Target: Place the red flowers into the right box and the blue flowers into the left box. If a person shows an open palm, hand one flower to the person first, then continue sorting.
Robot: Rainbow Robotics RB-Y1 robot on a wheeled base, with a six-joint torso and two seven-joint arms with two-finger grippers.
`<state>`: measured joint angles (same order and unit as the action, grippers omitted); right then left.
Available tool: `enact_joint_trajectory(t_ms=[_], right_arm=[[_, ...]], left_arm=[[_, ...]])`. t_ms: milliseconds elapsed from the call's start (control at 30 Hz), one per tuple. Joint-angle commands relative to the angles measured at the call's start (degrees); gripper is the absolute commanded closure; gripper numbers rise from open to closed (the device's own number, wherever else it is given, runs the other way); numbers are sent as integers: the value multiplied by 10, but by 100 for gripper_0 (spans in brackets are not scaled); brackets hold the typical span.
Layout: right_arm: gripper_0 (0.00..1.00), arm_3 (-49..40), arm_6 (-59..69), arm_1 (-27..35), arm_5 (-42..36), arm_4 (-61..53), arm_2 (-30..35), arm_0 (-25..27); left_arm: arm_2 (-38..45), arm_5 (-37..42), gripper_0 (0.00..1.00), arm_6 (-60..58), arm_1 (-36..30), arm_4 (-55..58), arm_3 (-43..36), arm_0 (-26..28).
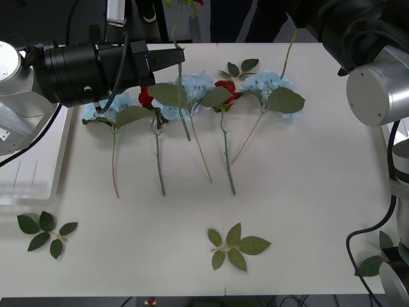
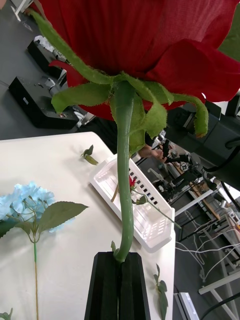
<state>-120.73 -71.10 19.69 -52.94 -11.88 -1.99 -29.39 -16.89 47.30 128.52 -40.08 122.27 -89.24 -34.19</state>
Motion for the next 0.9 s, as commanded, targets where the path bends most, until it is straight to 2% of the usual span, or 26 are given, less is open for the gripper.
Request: enact_joint_trajectory(t_ms=[33,300,333,367,433,467,500,533,567,600,633,667,800,900], right_arm=[[100,-12,-6,-14,8,-1,8,-12],[100,-12,-8,-14,8,-2,9,-12],[97,-12,-8,-14,9,-2,10,-12],[92,-12,-8,-14,8,-3,9,-12],[73,-12,-10,-15,9,-3,10,-12],[53,-12,-10,-14,9,-3,10,-12],[43,-12,-11,-14,8,-4,11,-12],[37,-12,-11,-15,8,-5,11,-12],[24,-12,-12,-14,8,-6,12,-12],[15,-13,-12,-14,8,-7,12,-12],[12,-13,-12,-14,8,-7,12,-12],[2,-13,-13,-14,8,-8,12,-11],[0,-24,-15,-14,-8,-12,13,-8],[0,-70,-15,-14,-79,-31,28,-8]], left_arm=[[4,3,100,-4,-3,6,-7,-3],[4,3,99,-5,-3,6,-7,-3],[4,3,100,-4,-3,6,-7,-3],[4,3,100,-4,-3,7,-7,-3],[4,3,99,-4,-3,6,-7,-3],[4,3,100,-5,-3,7,-7,-3],[4,3,99,-4,-3,7,-7,-3],[4,3,99,-4,-3,7,-7,-2],[4,3,99,-4,-3,7,-7,-3],[4,3,99,-4,-3,7,-7,-2],[4,3,99,-4,-3,7,-7,-3],[4,3,99,-4,-3,7,-7,-3],[4,3,99,-4,-3,7,-6,-2],[5,3,100,-4,-3,6,-7,-3]])
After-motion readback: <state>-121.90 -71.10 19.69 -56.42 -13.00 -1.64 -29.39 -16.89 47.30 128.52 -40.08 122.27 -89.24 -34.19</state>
